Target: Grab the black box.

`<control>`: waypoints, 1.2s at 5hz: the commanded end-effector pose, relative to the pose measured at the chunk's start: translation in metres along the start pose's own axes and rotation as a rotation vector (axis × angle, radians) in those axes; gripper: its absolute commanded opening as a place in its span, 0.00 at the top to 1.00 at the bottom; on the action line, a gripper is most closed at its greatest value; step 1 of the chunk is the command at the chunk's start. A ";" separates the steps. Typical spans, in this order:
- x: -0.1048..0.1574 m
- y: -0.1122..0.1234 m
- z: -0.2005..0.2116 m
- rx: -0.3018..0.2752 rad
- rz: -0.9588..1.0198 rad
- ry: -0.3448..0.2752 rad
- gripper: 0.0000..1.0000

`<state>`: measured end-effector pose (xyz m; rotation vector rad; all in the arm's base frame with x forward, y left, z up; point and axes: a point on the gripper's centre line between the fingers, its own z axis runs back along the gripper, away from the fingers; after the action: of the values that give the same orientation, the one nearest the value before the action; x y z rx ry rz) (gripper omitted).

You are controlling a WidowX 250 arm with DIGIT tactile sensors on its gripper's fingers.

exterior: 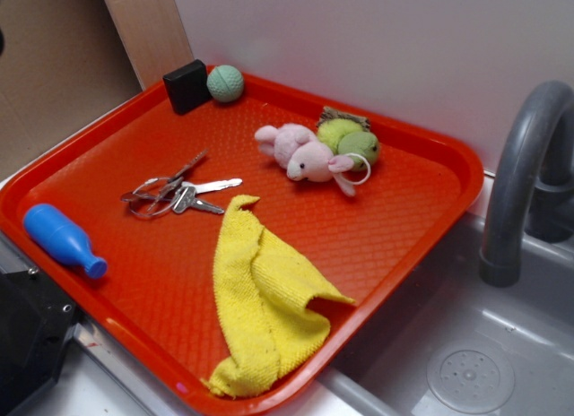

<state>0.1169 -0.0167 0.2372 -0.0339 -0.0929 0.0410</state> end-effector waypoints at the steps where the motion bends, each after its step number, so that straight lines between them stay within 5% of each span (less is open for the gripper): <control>1: 0.000 0.000 0.000 0.000 0.000 0.000 0.00; 3: 0.096 0.075 -0.079 0.046 0.170 -0.038 0.00; 5: 0.113 0.132 -0.094 0.001 0.198 -0.119 0.00; 6: 0.110 0.146 -0.095 0.040 0.144 -0.189 0.00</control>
<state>0.2304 0.1204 0.1318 -0.0274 -0.2249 0.1696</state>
